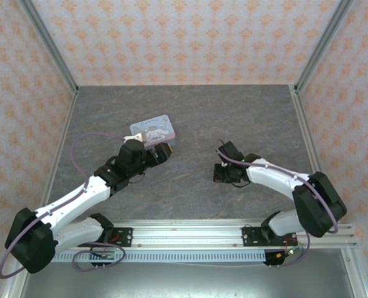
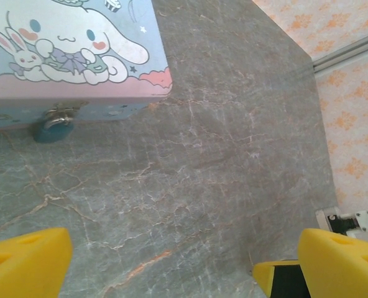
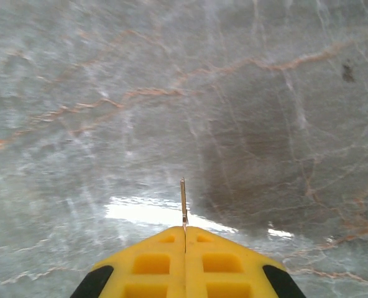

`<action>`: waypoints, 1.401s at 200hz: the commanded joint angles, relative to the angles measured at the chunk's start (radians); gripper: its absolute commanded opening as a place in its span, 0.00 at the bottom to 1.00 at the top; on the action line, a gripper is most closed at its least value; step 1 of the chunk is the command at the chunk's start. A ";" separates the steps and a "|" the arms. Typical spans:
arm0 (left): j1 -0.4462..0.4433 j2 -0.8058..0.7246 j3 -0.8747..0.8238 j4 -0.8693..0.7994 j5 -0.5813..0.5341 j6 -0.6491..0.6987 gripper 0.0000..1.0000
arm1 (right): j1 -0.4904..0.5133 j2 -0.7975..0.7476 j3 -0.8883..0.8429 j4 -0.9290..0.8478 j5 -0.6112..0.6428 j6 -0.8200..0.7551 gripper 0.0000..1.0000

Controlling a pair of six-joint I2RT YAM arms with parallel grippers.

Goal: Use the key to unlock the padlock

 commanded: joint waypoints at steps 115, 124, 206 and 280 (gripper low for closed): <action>-0.010 0.077 0.123 0.489 0.322 -0.264 0.76 | 0.004 -0.433 -0.120 0.700 -0.451 0.147 0.00; -0.011 0.080 0.133 0.509 0.348 -0.258 0.74 | 0.004 -0.437 -0.112 0.715 -0.484 0.155 0.00; -0.087 0.086 0.203 0.486 0.416 -0.146 0.65 | 0.004 -0.451 -0.057 0.752 -0.541 0.212 0.00; -0.120 0.121 0.231 0.446 0.425 -0.088 0.59 | 0.004 -0.467 -0.032 0.736 -0.527 0.217 0.00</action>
